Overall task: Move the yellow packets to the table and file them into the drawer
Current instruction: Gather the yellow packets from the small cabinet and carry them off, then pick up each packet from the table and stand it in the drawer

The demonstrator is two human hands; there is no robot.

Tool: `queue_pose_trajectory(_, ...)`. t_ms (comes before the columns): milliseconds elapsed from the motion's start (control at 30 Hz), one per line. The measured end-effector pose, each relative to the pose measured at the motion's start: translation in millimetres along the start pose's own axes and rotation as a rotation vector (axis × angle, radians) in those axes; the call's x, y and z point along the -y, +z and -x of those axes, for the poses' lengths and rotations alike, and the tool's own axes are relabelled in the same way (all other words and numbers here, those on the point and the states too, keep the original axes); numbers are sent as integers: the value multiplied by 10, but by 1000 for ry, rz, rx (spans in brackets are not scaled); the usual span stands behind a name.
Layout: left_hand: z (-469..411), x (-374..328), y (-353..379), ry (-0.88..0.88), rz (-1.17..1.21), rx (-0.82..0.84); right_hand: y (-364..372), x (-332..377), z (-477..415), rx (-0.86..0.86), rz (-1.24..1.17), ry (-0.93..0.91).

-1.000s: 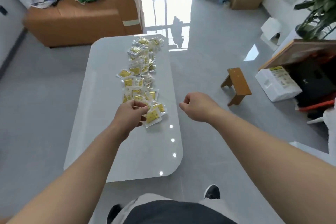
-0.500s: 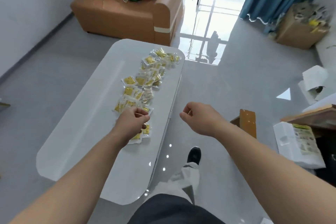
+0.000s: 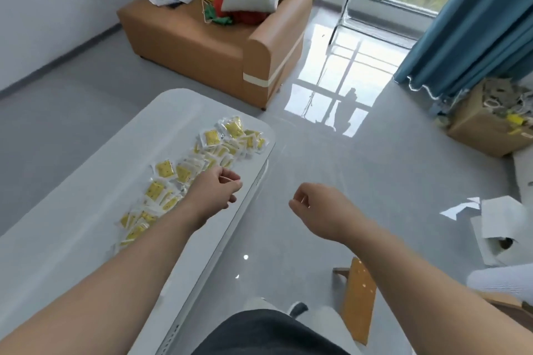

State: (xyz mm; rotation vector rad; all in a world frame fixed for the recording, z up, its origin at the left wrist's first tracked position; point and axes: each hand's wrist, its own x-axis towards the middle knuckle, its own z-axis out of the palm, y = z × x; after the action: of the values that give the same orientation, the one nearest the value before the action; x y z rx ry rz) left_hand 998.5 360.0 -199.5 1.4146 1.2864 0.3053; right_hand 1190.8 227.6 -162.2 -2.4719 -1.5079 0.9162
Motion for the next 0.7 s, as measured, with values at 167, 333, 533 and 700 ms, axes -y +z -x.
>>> queue_pose_trajectory(167,-327,-105,194,-81,77,-181,-212,-265,-860,134,173,-166)
queue_pose_trajectory(333,-428,6,385,-214,206,-436,-206,-292,-1591,307,343,-427)
queue_pose_trajectory(533,-380,216,990,-419,419,-668,8,-337,-2115,543,530,-654)
queue_pose_trajectory(700,-613,717,1460,-482,464,-714,610,-460,-2364,668,594,-710)
